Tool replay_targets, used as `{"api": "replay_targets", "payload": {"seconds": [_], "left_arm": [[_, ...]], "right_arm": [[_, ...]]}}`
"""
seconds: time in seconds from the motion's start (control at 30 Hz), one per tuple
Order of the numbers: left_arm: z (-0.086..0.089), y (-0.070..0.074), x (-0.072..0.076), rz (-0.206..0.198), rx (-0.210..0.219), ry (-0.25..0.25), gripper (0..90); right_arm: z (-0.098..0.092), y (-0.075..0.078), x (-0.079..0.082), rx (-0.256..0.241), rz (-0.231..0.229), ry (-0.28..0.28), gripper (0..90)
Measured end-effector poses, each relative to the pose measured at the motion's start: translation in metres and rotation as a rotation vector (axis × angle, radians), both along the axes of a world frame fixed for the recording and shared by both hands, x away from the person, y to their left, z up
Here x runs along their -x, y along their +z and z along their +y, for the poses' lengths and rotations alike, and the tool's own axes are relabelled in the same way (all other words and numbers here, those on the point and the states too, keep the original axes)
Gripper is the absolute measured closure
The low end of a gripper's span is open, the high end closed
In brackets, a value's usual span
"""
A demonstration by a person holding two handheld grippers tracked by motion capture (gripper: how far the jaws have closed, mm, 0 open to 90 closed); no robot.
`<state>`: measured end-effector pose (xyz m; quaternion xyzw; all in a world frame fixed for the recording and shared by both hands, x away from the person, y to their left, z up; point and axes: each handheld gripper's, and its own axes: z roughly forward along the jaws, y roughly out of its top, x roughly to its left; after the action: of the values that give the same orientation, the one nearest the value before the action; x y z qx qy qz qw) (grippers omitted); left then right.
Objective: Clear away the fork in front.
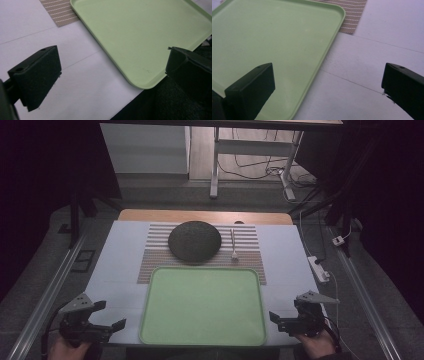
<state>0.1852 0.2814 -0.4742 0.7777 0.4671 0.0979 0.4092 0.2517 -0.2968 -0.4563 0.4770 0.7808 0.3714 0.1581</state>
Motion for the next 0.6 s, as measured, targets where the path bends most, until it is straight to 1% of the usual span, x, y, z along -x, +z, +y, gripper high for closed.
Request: {"api": "replay_targets", "payload": {"seconds": [0.1,0.13,0.2,0.37,0.5,0.6], "left_arm": [[0.0011,-0.0001,-0.0003,0.002,0.010,-0.006,0.3],[0.0020,-0.0005,-0.0010,0.011,0.024,-0.013,0.3],[0.0024,-0.0007,-0.0014,0.017,0.030,-0.016,0.4],[0.0024,-0.0010,-0.0018,0.021,0.033,-0.020,0.4],[0.0023,-0.0014,-0.0028,0.031,0.031,-0.018,0.6],[0.0030,-0.0017,-0.0031,0.035,0.037,-0.015,0.6]], "right_arm": [[0.0025,0.0002,0.0010,0.016,-0.005,0.010,0.0],[0.0033,0.0001,0.0011,0.024,-0.007,0.016,0.0],[0.0039,0.0002,0.0014,0.031,-0.007,0.023,0.0],[0.0048,-0.0002,0.0009,0.036,-0.001,0.033,0.0],[0.0059,-0.0005,0.0008,0.039,0.002,0.045,0.0],[0.0068,-0.0005,0.0008,0.046,0.004,0.056,0.0]]}}
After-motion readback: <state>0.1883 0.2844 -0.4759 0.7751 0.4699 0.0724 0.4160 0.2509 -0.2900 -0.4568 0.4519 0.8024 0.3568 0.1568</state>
